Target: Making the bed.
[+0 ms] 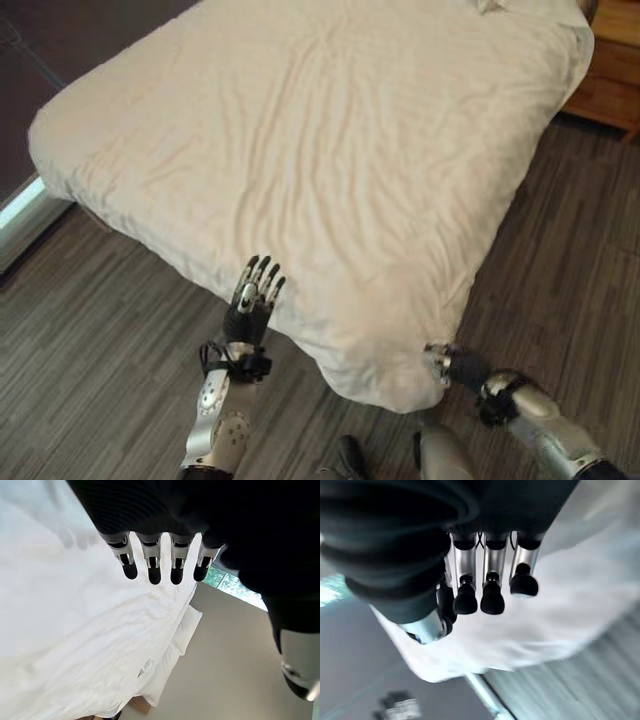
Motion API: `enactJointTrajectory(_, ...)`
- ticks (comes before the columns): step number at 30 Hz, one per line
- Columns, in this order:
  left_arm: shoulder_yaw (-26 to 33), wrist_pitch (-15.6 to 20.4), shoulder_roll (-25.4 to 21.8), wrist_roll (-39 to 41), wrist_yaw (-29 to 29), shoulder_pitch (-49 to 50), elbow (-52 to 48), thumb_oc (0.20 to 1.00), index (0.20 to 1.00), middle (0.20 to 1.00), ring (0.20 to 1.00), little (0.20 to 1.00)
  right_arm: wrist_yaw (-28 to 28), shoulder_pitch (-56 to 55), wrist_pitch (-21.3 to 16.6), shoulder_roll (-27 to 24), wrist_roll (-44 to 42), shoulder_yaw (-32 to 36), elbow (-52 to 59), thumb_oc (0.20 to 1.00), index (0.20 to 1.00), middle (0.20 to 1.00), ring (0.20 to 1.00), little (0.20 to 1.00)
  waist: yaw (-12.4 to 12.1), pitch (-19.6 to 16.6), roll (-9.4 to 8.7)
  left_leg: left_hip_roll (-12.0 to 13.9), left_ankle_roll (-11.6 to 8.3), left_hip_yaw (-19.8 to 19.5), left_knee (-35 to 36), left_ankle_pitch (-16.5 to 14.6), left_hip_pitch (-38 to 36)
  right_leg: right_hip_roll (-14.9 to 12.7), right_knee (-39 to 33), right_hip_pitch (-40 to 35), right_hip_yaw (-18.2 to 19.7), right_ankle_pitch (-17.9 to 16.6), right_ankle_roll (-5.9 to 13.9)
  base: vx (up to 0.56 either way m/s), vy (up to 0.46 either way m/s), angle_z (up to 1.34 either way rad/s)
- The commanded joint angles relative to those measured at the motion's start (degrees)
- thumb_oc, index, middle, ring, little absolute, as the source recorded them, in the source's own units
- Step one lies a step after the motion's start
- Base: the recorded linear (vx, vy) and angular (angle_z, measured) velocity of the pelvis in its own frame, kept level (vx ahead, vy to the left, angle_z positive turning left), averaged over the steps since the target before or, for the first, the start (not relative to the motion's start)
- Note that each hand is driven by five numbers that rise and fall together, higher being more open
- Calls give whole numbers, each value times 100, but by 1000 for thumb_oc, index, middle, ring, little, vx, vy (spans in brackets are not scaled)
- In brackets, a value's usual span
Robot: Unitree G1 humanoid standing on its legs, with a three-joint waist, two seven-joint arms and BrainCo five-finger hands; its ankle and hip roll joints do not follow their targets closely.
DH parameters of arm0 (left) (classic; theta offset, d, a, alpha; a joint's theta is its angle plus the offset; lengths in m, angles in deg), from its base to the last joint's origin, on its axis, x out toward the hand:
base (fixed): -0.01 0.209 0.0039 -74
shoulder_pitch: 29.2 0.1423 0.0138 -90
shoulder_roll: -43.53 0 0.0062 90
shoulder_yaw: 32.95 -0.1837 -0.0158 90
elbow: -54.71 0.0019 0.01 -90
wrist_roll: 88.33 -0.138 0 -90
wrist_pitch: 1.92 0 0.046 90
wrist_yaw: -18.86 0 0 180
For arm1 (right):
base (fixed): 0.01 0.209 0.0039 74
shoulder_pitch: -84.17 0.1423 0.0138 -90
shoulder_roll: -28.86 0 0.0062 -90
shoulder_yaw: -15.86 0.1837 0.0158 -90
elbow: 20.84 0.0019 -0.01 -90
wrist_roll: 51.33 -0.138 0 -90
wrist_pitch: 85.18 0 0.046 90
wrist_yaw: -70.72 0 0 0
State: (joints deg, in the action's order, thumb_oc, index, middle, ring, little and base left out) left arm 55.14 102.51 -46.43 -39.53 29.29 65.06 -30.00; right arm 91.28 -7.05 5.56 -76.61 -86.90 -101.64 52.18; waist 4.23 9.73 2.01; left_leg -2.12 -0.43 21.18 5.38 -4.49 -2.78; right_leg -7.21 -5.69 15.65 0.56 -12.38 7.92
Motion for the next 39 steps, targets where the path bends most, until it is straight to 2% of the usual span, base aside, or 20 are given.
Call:
enactJointTrajectory(1,196,270,-93,-102,96,-188,-60,1000,1000,1000,1000,1000,112,542,-166,207,352,-29,-25,200,200,200,200,200,-148,-74,166,-27,-142,-456,-38,579,589,187,116,-586,-280,217,219,-8,22,6)
enactJointTrajectory(2,210,295,-68,-115,50,-183,-57,1000,1000,1000,1000,1000,76,710,-205,396,332,-108,-98,200,200,200,200,200,-190,-73,159,-32,-132,-445,-38,577,592,179,125,-579,-302,208,228,0,0,0)
enactJointTrajectory(9,210,295,-44,-170,-33,-144,-3,1000,1000,1000,1000,1000,24,1098,-224,763,321,-400,-302,200,200,200,200,200,-315,-81,148,-34,-124,-423,-38,581,599,166,116,-570,-355,188,227,0,4,-2)
enactJointTrajectory(12,238,313,50,20,-96,-163,-32,1000,1000,1000,1000,1000,-283,1592,-313,1291,608,-629,-1097,200,200,200,200,200,-425,-91,193,-33,-129,-457,-38,591,620,160,88,-590,-417,200,209,0,1,-1)
enactJointTrajectory(13,238,313,50,20,-96,-163,-31,1000,1000,1000,1000,1000,-283,1593,-314,1292,608,-629,-1098,200,200,200,200,200,-424,-90,193,-33,-129,-457,-38,591,619,160,88,-591,-417,201,209,-1,5,7)
enactJointTrajectory(17,182,357,99,134,-139,-213,-117,1000,1000,1000,1000,1000,-376,2112,-331,1875,771,-1000,-1703,200,200,200,200,200,-559,-95,269,-26,-150,-511,-38,610,642,135,69,-614,-485,221,187,3,-1,-1)
enactJointTrajectory(21,49,368,93,233,-145,-263,-164,1000,1000,1000,1000,1000,-674,2274,-370,2169,870,-843,-2788,200,200,200,200,200,-644,-67,368,-50,-162,-650,-38,642,692,105,69,-597,-516,229,162,-20,-2,6)
enactJointTrajectory(24,-77,358,9,301,-91,-398,-235,1000,1000,1000,1000,1000,-1072,2483,-417,2010,1424,-369,-3880,200,200,200,200,200,-732,-48,562,-110,-184,-817,-38,718,882,28,69,-447,-491,183,151,-57,5,40)
enactJointTrajectory(26,-95,354,17,301,-65,-400,-244,1000,1000,1000,1000,1000,-1106,2426,-400,2007,1306,-197,-4113,200,200,200,200,200,-735,-55,592,-114,-184,-835,-38,731,911,19,69,-425,-497,178,148,5,10,33)
enactJointTrajectory(29,-87,300,65,328,-34,-343,-273,1000,1000,1000,1000,1000,-1101,2186,-353,1988,865,488,-4863,200,200,200,200,200,-746,-65,657,-128,-176,-851,-38,739,962,20,69,-379,-500,181,135,21,6,17)
enactJointTrajectory(33,-84,266,104,308,8,-305,-239,1000,1000,1000,1000,1000,-974,1895,-315,1893,1396,533,-5181,200,200,200,200,200,-686,-51,687,-144,-169,-855,-38,732,978,25,69,-365,-485,201,117,30,3,-2)
enactJointTrajectory(36,-92,255,87,273,35,-299,-250,1000,1000,1000,1000,1000,-991,1614,-319,1672,1362,886,-5393,200,200,200,200,200,-600,-50,704,-146,-169,-845,-38,715,988,21,69,-343,-452,217,117,29,2,-11)
enactJointTrajectory(38,-63,272,41,247,75,-285,-254,1000,1000,1000,1000,1000,-1205,1470,-373,1160,978,1711,-5648,200,200,200,200,200,-495,-27,727,-146,-173,-823,-38,682,980,29,69,-342,-422,248,134,26,7,-7)
enactJointTrajectory(39,-62,273,41,247,75,-288,-253,1000,1000,1000,1000,1000,-1205,1473,-373,1160,978,1711,-5649,200,200,200,200,200,-501,-37,722,-148,-174,-816,-38,694,998,28,69,-321,-415,236,131,25,0,-4)
